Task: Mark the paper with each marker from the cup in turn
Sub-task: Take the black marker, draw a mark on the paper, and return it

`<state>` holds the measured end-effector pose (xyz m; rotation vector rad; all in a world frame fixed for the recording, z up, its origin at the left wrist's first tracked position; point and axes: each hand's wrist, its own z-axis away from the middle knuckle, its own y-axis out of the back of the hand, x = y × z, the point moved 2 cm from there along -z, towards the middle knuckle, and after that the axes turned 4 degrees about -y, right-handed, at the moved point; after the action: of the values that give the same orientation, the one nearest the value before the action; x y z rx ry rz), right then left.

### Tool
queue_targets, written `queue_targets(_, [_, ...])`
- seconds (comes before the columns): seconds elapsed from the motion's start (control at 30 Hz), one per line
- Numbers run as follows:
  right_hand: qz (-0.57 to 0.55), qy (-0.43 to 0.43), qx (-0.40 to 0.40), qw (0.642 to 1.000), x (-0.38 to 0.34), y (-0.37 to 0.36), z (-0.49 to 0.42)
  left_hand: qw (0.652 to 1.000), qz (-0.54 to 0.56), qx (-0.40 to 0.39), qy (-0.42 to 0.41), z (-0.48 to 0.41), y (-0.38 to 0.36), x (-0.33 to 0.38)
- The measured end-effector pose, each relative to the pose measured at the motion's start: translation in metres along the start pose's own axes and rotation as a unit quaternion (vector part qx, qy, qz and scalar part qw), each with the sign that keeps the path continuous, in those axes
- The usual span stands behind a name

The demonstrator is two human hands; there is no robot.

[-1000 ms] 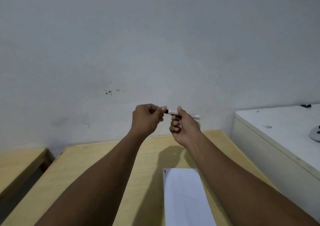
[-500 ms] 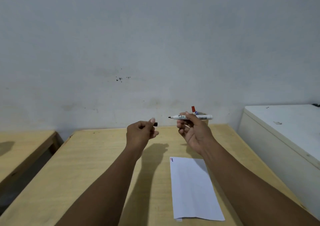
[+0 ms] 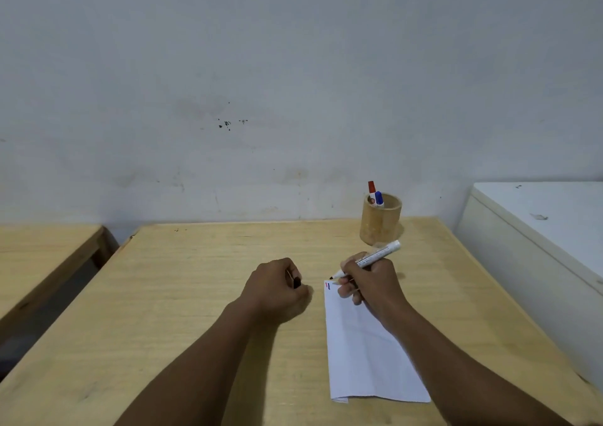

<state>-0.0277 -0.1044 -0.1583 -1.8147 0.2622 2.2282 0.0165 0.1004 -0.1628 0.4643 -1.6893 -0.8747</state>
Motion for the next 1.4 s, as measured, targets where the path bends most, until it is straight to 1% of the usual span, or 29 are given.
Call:
queue_targets(0.1, [0.045,0.034,0.022,0.998,0.005,-0.001,0.001,0.998,0.006,-0.063,0.019,-0.005,-0.001,0.004])
queue_targets(0.17, [0.085,0.054,0.041,0.994,0.008,-0.002,0.003,0.994,-0.051,-0.09,0.018,-0.008,-0.004,0.008])
queue_targets(0.23, [0.116,0.067,0.051,0.99,0.01,-0.002,0.004,0.99,-0.106,-0.096,0.016,-0.008,-0.008,0.011])
queue_targets(0.27, [0.13,0.072,0.053,0.987,0.011,-0.003,0.004,0.988,-0.114,-0.099,0.021,-0.009,-0.009,0.011])
queue_targets(0.43, [0.178,0.094,0.065,0.977,0.011,-0.003,0.007,0.985,-0.112,-0.122,0.044,-0.015,-0.009,0.011])
queue_targets(0.67, [0.201,0.104,0.054,0.973,0.018,-0.003,0.002,0.985,-0.106,-0.126,0.051,-0.013,-0.007,0.014])
queue_targets(0.77, [0.163,0.084,0.049,0.982,0.016,-0.002,0.002,0.987,-0.087,-0.123,0.051,-0.013,-0.005,0.015])
queue_targets(0.83, [0.087,0.057,0.059,0.993,0.011,0.001,0.0,0.989,-0.038,-0.131,0.061,-0.014,0.0,0.012])
queue_targets(0.9, [-0.03,0.007,0.072,0.997,0.005,0.005,-0.003,0.989,0.012,-0.135,0.062,-0.016,0.006,0.007])
queue_targets(1.0, [-0.189,-0.078,0.104,0.973,-0.012,0.011,-0.01,0.994,0.042,-0.096,0.031,-0.02,0.017,0.002])
queue_targets(1.07, [-0.246,-0.085,0.108,0.959,-0.029,0.014,-0.014,0.99,0.121,-0.062,0.027,-0.022,0.027,0.008])
queue_targets(1.13, [-0.258,-0.066,0.075,0.961,-0.052,0.015,-0.015,0.969,0.244,-0.029,0.037,-0.025,0.038,0.024])
queue_targets(1.23, [-0.244,-0.038,-0.015,0.969,-0.091,0.015,-0.005,0.909,0.412,0.006,0.062,-0.034,0.051,0.056])
queue_targets(1.3, [-0.225,-0.011,-0.045,0.973,-0.112,0.013,0.002,0.873,0.482,0.016,0.075,-0.041,0.055,0.076])
queue_targets(1.4, [-0.205,0.037,-0.044,0.977,-0.13,0.008,0.013,0.837,0.54,0.017,0.081,-0.046,0.053,0.102])
